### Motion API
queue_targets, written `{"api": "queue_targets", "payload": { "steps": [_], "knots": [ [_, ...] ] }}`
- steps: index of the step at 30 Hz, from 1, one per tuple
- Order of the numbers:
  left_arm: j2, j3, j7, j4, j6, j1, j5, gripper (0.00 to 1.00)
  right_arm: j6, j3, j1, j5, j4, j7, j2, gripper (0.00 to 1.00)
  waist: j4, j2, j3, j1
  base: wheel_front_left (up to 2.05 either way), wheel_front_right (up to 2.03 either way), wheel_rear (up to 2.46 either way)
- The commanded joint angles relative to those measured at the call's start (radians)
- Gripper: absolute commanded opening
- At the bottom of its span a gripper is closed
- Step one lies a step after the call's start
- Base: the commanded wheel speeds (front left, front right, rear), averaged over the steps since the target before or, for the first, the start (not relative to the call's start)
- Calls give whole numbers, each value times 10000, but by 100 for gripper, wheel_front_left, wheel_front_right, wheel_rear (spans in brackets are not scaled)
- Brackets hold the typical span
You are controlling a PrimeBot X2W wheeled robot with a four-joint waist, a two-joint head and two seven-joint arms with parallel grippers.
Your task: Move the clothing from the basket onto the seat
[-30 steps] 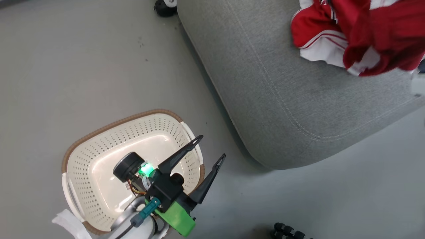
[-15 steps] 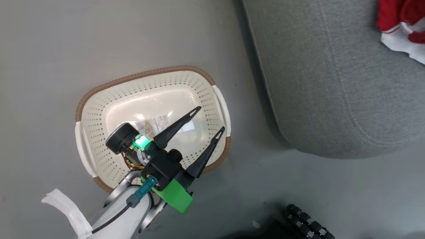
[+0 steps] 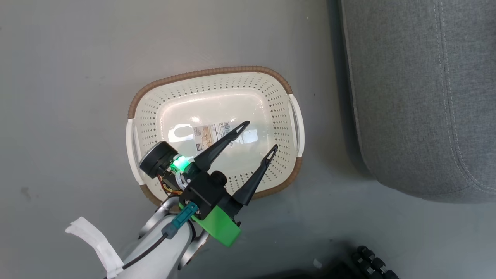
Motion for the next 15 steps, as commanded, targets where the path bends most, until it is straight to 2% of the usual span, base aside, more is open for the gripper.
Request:
{"api": "queue_targets", "payload": {
  "steps": [1,8,12,15],
  "knots": [
    [-37,28,-30,23,-32,88,-74,100,-3,-187,384,-163,-187,-28,164,100,90,0,-395,-1,0,0,0],
    [-447,360,-30,186,-20,642,-206,100,-3,-806,2468,-950,-1748,-27,1220,100,67,0,-1659,-1,0,0,0],
    [-854,772,-20,357,108,1094,-342,100,-2,-573,3952,-1210,-2689,-27,1951,100,140,0,-2567,-1,0,0,0],
    [-1159,1333,-20,563,315,1562,-535,100,-2,106,5065,-1043,-3223,-27,2489,100,272,0,-3275,-1,0,0,0]
  ]
}}
